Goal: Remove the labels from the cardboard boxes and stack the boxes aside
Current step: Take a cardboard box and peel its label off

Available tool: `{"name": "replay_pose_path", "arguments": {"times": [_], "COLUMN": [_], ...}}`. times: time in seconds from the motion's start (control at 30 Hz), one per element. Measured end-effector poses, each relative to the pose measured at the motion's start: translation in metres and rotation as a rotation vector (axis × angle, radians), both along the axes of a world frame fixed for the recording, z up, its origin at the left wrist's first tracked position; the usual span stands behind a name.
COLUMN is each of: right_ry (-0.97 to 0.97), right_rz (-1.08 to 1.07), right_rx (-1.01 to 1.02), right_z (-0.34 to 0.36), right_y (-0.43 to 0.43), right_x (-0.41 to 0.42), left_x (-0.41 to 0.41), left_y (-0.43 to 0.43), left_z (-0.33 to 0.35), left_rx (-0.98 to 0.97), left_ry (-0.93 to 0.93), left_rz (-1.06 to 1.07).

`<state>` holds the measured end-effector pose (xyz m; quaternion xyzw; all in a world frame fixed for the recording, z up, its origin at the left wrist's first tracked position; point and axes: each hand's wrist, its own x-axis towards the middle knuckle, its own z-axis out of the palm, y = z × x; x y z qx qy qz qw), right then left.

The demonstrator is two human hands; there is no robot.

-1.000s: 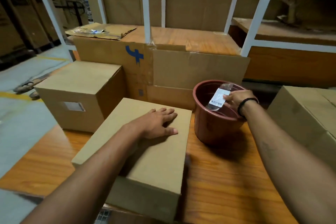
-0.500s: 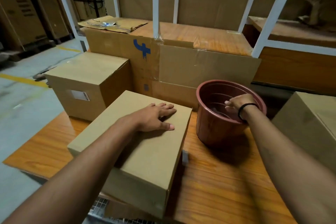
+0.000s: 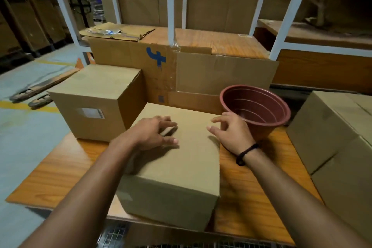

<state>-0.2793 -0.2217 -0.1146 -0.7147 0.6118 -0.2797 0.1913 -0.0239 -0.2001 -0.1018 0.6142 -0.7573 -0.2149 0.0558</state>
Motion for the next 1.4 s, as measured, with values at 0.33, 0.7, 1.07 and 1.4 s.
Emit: {"name": "replay_pose_path", "arguments": {"times": [0.33,0.7,1.07,1.4], "right_ry": [-0.129,-0.27,-0.49,-0.077], "right_rz": [-0.054,-0.007,0.128,0.328], "right_rx": [0.221,0.222,0.28,0.082], "right_z": [-0.021,-0.019,-0.061,-0.012], "right_y": [0.061,0.087,0.114,0.102], "right_x": [0.035,0.028,0.013,0.008], "left_x": [0.094,0.1,0.067,0.021], "left_y": [0.067,0.115,0.119,0.116], "left_z": [-0.038,-0.084,-0.011,-0.008], "left_rx": [0.168,-0.082,-0.462,-0.598], "left_ry": [0.574,0.834,0.521,0.291], "left_rz": [0.123,0.134,0.013,-0.002]}}
